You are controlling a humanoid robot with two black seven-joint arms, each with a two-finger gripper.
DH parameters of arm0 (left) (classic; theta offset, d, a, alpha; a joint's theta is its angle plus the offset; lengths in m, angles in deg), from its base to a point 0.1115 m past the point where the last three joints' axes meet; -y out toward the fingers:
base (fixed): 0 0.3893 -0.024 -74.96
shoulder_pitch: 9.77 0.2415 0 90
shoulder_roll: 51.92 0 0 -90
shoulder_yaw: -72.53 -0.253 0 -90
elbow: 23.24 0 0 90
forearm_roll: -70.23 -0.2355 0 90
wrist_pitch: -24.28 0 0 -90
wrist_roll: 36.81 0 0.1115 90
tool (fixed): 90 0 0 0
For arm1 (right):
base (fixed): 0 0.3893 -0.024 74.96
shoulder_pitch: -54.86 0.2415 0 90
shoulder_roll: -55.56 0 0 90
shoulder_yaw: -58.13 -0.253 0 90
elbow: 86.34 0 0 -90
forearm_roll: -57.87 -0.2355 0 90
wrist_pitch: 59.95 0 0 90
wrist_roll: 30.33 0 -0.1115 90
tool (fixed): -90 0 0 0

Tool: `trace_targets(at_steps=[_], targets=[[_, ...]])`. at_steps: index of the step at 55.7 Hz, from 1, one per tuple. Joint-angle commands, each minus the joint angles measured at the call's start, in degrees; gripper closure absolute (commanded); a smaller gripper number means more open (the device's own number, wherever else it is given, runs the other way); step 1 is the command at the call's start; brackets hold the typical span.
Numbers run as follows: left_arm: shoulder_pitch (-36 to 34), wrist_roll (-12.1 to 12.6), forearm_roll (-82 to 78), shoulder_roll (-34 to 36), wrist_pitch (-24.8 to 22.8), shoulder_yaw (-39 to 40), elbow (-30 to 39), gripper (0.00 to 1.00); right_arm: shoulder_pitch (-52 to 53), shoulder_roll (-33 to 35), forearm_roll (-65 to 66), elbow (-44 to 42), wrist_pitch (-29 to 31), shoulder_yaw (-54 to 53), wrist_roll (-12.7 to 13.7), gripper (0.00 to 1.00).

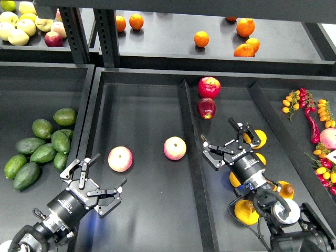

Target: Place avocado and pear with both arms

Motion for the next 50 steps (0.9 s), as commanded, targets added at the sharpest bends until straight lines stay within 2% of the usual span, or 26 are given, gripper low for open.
trace_targets(at_steps=[1,11,24,39,45,50], targets=[[0.00,0.00,0.12,0.00,0.00,-0.34,-0.66,0.01,-1.27,0.01,-2.31,2.87,0.01,-0.63,-0.66,0.00],[-2.20,-0.66,0.21,0.00,0.00,-0.17,-0.31,0.01,-1.18,0.01,-2.75,4.80,-0.16,-3.00,-1.63,0.00],[-10.02,-4.27,1.44,0.00,0.00,3.44,-0.57,0.01,0.40,0.01,-4.15,6.39,-1.21,-3.88,-1.63,0.00],[-16.52,-8.05,2.67,0.00,0.00,3.70,-0.57,0.01,3.21,0.01,-5.64,6.83,-15.01,-3.00,-1.45,0.00],[-16.79,-8.31,2.67,0.00,0.00,3.61,-0.14,0.01,3.13,0.01,-5.73,7.18,-16.16,-2.91,-1.28,0.00],[-16.18,-9.72,2.76,0.00,0.00,3.70,0.31,0.00,2.42,0.01,-5.73,8.23,-16.16,-2.47,-1.19,0.00]])
